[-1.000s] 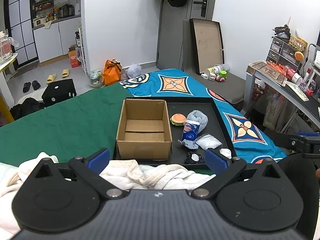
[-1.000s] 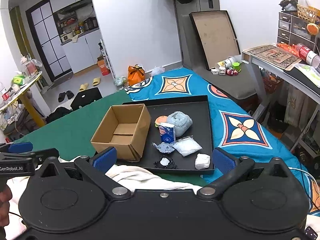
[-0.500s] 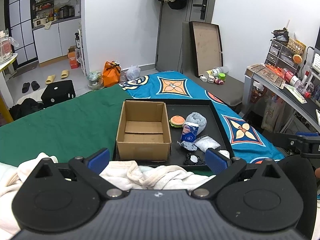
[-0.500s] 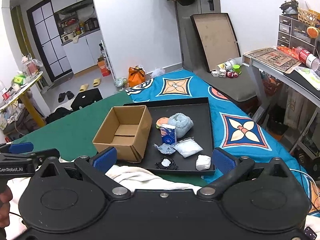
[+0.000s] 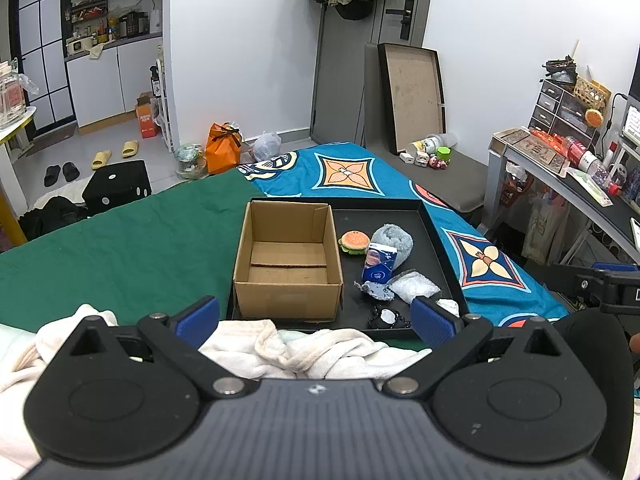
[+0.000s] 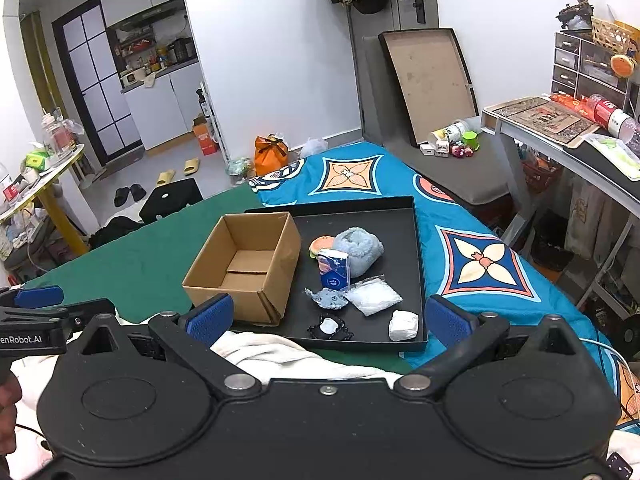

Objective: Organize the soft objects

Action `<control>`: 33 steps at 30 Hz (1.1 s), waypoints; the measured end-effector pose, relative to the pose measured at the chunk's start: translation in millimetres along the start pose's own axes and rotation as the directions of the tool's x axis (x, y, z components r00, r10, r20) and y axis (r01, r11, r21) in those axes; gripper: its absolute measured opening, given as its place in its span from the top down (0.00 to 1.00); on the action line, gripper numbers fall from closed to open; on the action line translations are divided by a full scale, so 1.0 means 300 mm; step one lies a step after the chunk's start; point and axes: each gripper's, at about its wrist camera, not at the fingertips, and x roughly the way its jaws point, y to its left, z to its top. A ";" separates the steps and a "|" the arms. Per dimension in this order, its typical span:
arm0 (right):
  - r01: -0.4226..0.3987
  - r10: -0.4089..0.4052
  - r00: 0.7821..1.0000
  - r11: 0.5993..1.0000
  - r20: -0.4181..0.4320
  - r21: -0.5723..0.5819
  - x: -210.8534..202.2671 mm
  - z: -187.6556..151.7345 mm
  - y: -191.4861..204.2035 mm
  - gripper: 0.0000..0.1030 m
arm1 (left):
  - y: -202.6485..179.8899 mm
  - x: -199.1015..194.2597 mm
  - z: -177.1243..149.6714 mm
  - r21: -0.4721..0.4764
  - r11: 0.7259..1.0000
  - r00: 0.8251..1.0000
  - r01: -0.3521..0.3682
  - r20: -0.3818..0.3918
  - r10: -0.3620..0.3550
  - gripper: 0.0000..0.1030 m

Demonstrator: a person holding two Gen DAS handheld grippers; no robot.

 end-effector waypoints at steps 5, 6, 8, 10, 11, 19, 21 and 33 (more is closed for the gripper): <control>0.006 -0.006 1.000 1.000 -0.001 0.004 -0.003 -0.007 0.000 0.00 | -0.001 -0.007 -0.005 0.005 1.000 1.000 0.000 0.003 0.000 0.02; 0.007 -0.007 1.000 1.000 -0.001 0.004 -0.001 -0.008 0.000 0.00 | -0.002 -0.009 -0.007 0.007 1.000 1.000 0.000 0.003 0.000 0.02; 0.007 -0.007 1.000 1.000 -0.001 0.003 0.000 -0.009 0.000 0.00 | -0.002 -0.011 -0.009 0.007 1.000 1.000 0.000 0.002 0.000 0.02; 0.006 -0.006 1.000 1.000 0.000 0.004 0.001 -0.010 -0.001 0.00 | -0.002 -0.012 -0.010 0.006 1.000 1.000 0.000 0.002 0.000 0.02; 0.006 -0.006 1.000 1.000 0.000 0.005 0.001 -0.010 -0.001 0.00 | -0.002 -0.013 -0.010 0.005 1.000 1.000 0.000 0.002 0.000 0.02; 0.006 -0.006 1.000 1.000 0.000 0.008 0.003 -0.011 -0.001 0.00 | 0.000 -0.013 -0.012 0.007 1.000 1.000 0.001 0.001 -0.001 0.02; 0.006 -0.006 1.000 1.000 0.000 0.008 0.004 -0.013 -0.003 0.00 | 0.000 -0.013 -0.013 0.006 1.000 1.000 0.000 0.001 0.000 0.02; 0.005 -0.004 1.000 1.000 -0.016 0.023 0.042 -0.019 -0.013 0.00 | 0.000 0.015 0.009 0.009 1.000 1.000 0.005 -0.012 -0.005 0.02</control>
